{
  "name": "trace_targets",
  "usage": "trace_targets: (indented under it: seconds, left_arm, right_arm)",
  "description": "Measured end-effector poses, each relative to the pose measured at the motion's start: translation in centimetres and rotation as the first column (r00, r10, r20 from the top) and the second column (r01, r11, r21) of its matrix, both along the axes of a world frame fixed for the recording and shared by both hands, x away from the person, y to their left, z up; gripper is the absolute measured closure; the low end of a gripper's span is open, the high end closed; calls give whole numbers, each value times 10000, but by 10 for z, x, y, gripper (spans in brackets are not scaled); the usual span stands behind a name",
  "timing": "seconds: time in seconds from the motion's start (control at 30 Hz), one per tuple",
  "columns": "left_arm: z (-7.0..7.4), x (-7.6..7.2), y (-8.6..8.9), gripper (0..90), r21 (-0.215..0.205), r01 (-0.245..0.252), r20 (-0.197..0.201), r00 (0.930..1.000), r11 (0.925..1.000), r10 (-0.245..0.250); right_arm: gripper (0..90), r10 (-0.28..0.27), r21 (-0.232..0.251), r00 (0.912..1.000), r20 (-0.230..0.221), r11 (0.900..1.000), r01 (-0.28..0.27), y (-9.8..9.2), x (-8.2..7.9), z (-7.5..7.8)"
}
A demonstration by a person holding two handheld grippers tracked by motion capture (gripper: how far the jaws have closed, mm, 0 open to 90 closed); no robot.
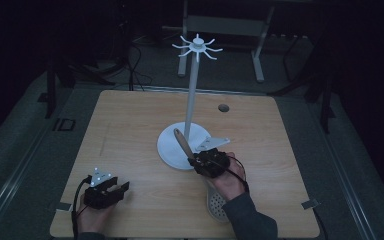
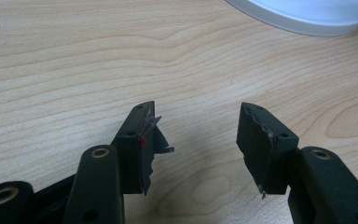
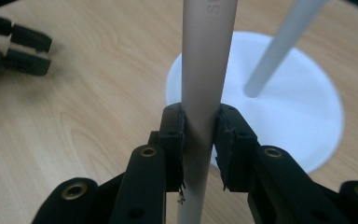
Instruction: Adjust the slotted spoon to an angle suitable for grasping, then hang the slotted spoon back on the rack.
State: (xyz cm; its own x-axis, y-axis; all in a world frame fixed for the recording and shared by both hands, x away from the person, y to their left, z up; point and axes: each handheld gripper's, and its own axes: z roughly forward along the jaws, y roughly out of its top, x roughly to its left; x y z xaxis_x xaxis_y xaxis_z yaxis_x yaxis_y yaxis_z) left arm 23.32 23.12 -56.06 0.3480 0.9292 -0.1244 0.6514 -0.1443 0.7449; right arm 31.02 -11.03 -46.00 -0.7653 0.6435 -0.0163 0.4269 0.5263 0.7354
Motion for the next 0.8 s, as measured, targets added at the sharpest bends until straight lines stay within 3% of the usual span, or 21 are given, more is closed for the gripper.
trace_targets:
  seconds: [0.2,0.53,0.8]
  left_arm:
    - [0,0,-1,476,28,4,-30,10000,10000,-4]
    - [-1,0,-2,476,33,35,-28,10000,10000,-35]
    - [-1,-3,1,475,-53,36,-16,10000,10000,-36]
  right_arm:
    - [735,-467,558,9982,365,9974,447,-17,-4,6]
    - [735,-1068,1526,9904,877,9840,926,-40,-10,11]
    - [735,-1431,1922,9832,1132,9740,1197,-52,-13,13]
